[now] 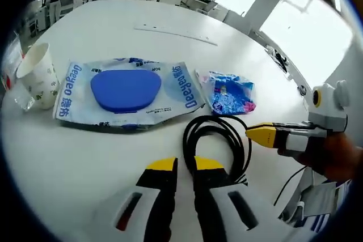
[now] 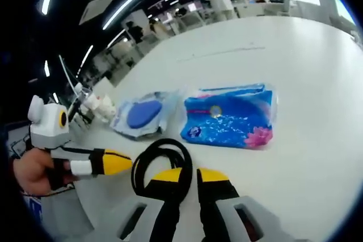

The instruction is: Arrange the tabletop items into an orderly group along one side of the table until the central work area is clear of visible clutter.

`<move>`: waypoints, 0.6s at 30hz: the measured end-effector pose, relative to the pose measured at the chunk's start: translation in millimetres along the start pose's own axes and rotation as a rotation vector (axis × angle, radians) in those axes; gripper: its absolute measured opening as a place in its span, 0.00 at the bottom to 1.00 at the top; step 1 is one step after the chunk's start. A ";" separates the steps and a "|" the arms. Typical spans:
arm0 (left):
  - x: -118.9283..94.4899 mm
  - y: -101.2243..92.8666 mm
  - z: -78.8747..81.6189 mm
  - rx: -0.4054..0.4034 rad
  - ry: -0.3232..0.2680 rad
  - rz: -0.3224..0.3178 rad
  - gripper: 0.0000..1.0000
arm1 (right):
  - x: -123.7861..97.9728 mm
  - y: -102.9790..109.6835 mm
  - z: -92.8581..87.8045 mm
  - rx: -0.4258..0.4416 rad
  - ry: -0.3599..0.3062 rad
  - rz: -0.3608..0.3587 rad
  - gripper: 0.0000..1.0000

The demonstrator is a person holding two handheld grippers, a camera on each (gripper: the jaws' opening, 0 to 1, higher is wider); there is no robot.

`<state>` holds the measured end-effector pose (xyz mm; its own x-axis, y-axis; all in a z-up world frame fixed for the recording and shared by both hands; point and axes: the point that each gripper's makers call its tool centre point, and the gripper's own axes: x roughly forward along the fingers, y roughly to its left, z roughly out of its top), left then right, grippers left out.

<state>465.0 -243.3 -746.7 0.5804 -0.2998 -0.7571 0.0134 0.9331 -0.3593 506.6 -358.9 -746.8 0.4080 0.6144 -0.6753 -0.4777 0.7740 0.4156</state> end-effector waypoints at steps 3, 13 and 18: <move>-7.0 4.5 2.1 0.009 -0.012 -0.003 0.07 | -6.5 -2.3 -1.7 0.000 -0.012 0.001 0.11; -42.6 38.4 1.9 0.042 -0.058 0.000 0.10 | -28.8 -12.2 -7.0 -0.018 -0.047 -0.024 0.11; -68.2 62.9 0.5 0.065 -0.092 0.013 0.14 | -40.5 -10.3 -9.8 -0.057 -0.064 -0.021 0.15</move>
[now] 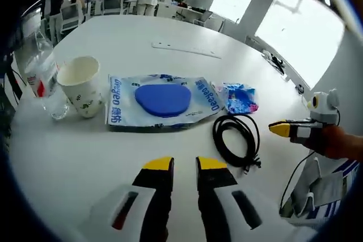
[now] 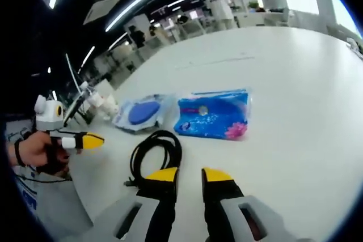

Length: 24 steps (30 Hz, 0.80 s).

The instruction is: Arrange the tabletop items into an orderly group along one side of the table until the central work area is clear of visible clutter.

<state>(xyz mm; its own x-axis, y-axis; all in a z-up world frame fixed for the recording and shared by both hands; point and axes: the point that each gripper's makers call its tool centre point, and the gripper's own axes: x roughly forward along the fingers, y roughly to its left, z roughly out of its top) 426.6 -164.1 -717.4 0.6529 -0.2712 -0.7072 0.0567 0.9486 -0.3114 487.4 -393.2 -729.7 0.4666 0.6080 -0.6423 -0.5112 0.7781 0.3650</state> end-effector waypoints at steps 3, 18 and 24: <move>-17.7 15.0 0.2 0.018 -0.026 0.011 0.17 | -7.6 2.3 -0.8 -0.039 -0.013 0.006 0.18; -117.1 72.0 18.7 0.102 -0.206 0.034 0.39 | -62.4 40.1 10.3 -0.242 -0.099 0.058 0.43; -148.2 81.3 26.9 0.149 -0.255 0.034 0.50 | -76.8 48.7 6.8 -0.283 -0.089 0.065 0.56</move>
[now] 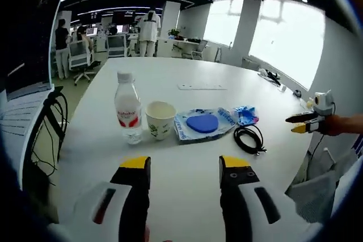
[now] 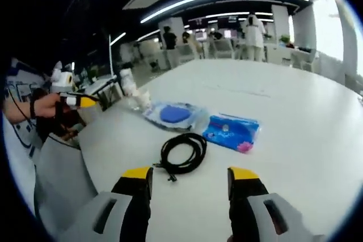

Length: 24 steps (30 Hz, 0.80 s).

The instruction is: Arrange the tabletop items into an orderly group along one side of the table until the central work area is clear of visible clutter.

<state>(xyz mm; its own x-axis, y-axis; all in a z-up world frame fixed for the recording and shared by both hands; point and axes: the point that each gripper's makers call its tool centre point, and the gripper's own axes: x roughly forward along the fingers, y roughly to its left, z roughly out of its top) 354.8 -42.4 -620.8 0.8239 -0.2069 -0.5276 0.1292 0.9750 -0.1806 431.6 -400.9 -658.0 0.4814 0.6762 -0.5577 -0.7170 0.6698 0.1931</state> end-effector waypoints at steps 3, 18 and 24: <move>-9.2 5.1 3.9 0.034 -0.010 0.004 0.52 | -5.5 3.4 4.9 0.007 -0.021 -0.006 0.58; -23.1 3.4 3.7 0.003 -0.046 0.000 0.56 | -6.4 12.9 10.9 0.008 -0.033 0.002 0.63; -28.4 3.6 3.0 -0.030 -0.057 0.003 0.56 | -8.9 13.0 8.9 0.030 -0.036 -0.004 0.64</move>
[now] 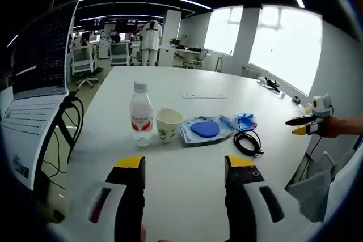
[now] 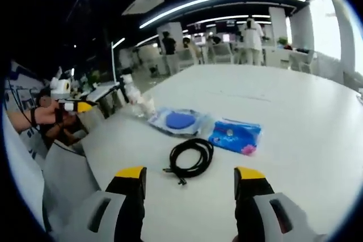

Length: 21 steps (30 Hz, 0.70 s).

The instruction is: Arrange the tabletop items into an orderly group along one side of the table until the central work area is clear of visible clutter.

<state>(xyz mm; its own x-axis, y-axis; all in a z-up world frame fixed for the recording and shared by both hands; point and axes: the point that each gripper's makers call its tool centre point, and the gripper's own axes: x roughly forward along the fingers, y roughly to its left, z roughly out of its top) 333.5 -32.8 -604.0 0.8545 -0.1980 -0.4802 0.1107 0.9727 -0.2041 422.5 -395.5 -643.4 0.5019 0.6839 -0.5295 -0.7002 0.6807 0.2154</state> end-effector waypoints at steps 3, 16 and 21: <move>-1.5 2.1 -0.8 0.001 0.002 0.006 0.55 | -1.1 -1.1 -1.6 0.013 0.000 -0.005 0.64; -4.1 10.1 2.2 -0.005 -0.018 0.015 0.56 | -2.8 -6.2 -6.6 0.049 -0.001 -0.024 0.64; -2.6 7.8 2.0 -0.012 -0.021 0.009 0.56 | -0.4 -5.5 -2.1 0.048 -0.006 -0.021 0.64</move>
<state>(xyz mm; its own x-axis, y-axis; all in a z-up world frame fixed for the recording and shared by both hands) 333.2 -24.5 -602.6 0.8658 -0.1866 -0.4643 0.0970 0.9729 -0.2101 425.1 -400.0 -646.1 0.5194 0.6706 -0.5296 -0.6642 0.7068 0.2436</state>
